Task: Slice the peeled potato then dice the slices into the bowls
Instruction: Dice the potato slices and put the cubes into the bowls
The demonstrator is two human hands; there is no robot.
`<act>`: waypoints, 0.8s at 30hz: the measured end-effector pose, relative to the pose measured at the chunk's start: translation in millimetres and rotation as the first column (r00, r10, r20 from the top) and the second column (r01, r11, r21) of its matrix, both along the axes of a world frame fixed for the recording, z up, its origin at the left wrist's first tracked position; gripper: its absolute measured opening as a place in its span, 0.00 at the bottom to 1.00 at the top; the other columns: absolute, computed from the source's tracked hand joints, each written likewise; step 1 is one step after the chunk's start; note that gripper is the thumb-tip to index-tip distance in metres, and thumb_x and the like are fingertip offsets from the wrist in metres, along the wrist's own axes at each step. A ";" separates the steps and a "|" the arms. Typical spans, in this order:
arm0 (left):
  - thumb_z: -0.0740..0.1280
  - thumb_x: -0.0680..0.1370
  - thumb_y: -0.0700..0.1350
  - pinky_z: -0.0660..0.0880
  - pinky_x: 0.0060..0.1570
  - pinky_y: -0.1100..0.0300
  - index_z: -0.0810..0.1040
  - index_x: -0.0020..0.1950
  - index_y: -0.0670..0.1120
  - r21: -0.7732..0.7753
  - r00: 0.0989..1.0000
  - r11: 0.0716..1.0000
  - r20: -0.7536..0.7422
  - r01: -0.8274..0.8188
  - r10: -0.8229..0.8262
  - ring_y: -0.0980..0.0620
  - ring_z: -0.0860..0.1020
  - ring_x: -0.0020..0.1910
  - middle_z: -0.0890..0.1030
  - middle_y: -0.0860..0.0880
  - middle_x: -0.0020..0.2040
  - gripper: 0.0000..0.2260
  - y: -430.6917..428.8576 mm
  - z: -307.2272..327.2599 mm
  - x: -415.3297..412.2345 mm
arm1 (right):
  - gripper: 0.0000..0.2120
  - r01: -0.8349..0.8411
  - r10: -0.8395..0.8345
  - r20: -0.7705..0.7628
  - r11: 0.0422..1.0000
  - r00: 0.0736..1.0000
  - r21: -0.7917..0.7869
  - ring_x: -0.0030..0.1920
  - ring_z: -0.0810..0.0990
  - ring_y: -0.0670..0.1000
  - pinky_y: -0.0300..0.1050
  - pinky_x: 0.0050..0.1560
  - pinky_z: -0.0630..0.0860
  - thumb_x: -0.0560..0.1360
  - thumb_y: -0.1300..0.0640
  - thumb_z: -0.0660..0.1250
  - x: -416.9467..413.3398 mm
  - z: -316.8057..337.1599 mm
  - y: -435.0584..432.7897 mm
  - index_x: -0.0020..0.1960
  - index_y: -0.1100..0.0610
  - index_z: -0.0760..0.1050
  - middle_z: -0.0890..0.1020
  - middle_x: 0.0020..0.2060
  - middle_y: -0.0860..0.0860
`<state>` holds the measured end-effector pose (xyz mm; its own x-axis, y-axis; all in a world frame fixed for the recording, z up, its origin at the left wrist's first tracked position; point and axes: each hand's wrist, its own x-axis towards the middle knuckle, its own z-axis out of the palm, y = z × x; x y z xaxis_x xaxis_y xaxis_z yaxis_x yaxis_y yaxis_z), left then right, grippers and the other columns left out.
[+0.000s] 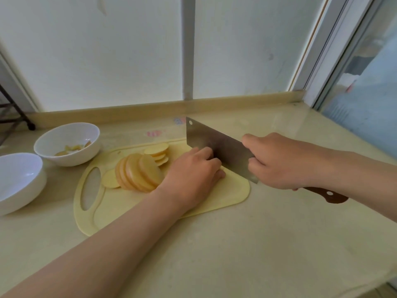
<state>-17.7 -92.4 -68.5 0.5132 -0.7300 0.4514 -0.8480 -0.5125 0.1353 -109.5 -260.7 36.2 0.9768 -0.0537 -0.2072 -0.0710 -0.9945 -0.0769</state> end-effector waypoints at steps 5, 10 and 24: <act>0.65 0.79 0.52 0.77 0.40 0.51 0.81 0.47 0.46 -0.021 1.000 1.000 0.001 0.006 -0.006 0.47 0.74 0.44 0.77 0.48 0.44 0.11 0.5 0.4 -1.0 | 0.09 -0.011 0.010 -0.035 1.000 0.999 -0.016 0.28 0.75 0.57 0.48 0.25 0.74 0.83 0.58 0.54 -0.7 1.3 3.9 0.45 0.55 0.61 0.74 0.37 0.57; 0.66 0.79 0.52 0.77 0.38 0.51 0.81 0.44 0.46 -0.048 1.000 0.999 0.007 -0.002 0.002 0.46 0.75 0.42 0.76 0.48 0.42 0.11 -1.1 -1.7 -0.4 | 0.08 0.013 -0.016 -0.068 0.999 0.998 -0.039 0.29 0.78 0.61 0.51 0.26 0.77 0.83 0.57 0.54 -1.1 1.7 10.3 0.45 0.54 0.61 0.74 0.37 0.56; 0.61 0.78 0.47 0.76 0.33 0.52 0.81 0.39 0.43 -0.044 0.999 0.999 0.028 0.027 -0.026 0.45 0.74 0.40 0.76 0.47 0.39 0.14 9.6 1.6 -6.7 | 0.09 0.022 -0.017 -0.063 0.997 0.998 0.073 0.24 0.78 0.54 0.45 0.25 0.76 0.82 0.59 0.54 30.4 -4.7 16.3 0.44 0.52 0.61 0.77 0.41 0.60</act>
